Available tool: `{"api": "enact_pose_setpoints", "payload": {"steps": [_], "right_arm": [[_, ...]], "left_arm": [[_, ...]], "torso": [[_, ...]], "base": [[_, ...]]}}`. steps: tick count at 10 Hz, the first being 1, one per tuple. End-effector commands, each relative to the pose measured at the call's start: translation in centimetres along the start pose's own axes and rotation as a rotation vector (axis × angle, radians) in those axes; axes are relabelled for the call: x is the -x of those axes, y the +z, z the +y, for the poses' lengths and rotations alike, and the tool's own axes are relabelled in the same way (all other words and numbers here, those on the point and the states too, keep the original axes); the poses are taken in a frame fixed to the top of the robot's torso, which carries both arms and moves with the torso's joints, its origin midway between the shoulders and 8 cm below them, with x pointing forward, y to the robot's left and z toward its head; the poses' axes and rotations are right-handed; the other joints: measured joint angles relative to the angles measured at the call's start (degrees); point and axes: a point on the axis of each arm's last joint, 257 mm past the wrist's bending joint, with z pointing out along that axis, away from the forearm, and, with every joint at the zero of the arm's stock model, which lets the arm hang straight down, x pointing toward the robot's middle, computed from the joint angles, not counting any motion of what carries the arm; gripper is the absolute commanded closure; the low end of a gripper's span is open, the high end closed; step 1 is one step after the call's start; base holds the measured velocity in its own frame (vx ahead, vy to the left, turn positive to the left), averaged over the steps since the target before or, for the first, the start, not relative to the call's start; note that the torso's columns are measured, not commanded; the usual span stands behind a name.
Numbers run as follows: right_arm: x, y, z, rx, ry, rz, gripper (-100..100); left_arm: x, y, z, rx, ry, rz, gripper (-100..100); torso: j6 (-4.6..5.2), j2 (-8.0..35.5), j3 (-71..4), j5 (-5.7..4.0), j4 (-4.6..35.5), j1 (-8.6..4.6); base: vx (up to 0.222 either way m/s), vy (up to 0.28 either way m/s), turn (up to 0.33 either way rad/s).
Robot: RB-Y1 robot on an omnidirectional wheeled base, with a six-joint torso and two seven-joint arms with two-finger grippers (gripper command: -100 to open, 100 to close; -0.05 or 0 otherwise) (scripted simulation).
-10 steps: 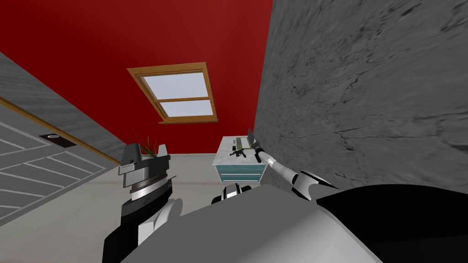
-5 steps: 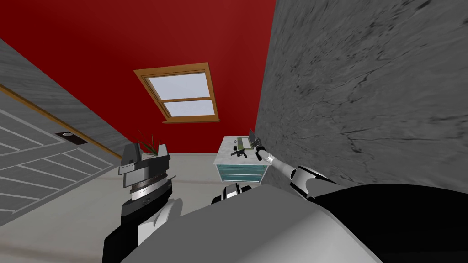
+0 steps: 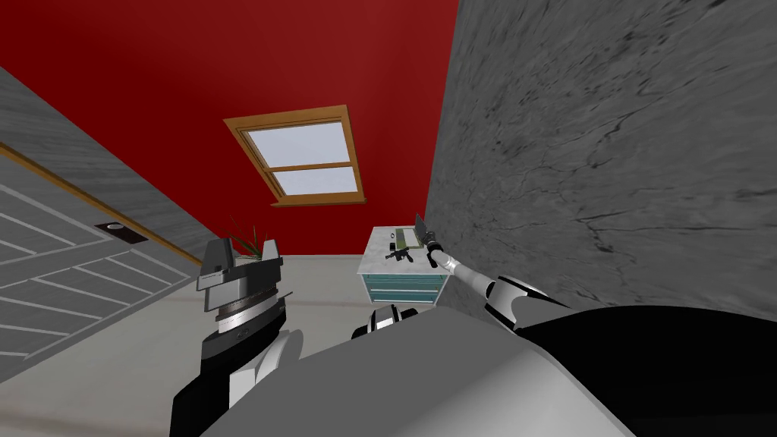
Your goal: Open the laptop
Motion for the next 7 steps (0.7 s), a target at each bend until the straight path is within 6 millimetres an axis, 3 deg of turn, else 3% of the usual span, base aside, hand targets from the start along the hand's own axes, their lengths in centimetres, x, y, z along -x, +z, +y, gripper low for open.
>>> {"api": "enact_pose_setpoints", "payload": {"steps": [1,5,6,7], "right_arm": [[-1.6,-0.5,-0.5,-0.003,-0.146,-0.002,100],[-3.5,-1.1,-1.2,-0.002,-0.303,-0.006,100],[-3.1,-1.0,-1.2,-0.003,-0.276,-0.005,100],[-1.8,-0.8,-1.2,-0.014,-0.214,-0.014,-100]], "left_arm": [[0.0,0.0,0.0,0.000,0.000,0.000,0],[0.0,0.0,0.0,0.000,0.000,0.000,0],[0.0,0.0,0.0,0.000,0.000,0.000,0],[0.0,0.0,0.0,0.000,0.000,0.000,0]], "torso": [[0.01,0.1,0.1,-0.04,0.0,-0.23],[0.04,0.3,0.2,-0.20,0.1,-0.69],[0.04,0.2,0.1,-0.17,0.1,-0.60],[0.03,0.3,0.2,-0.18,0.1,-0.67]], "base": [[0.072,0.192,-0.027],[0.077,0.148,-0.017],[0.029,0.052,-0.007],[-0.025,-0.090,0.009]]}}
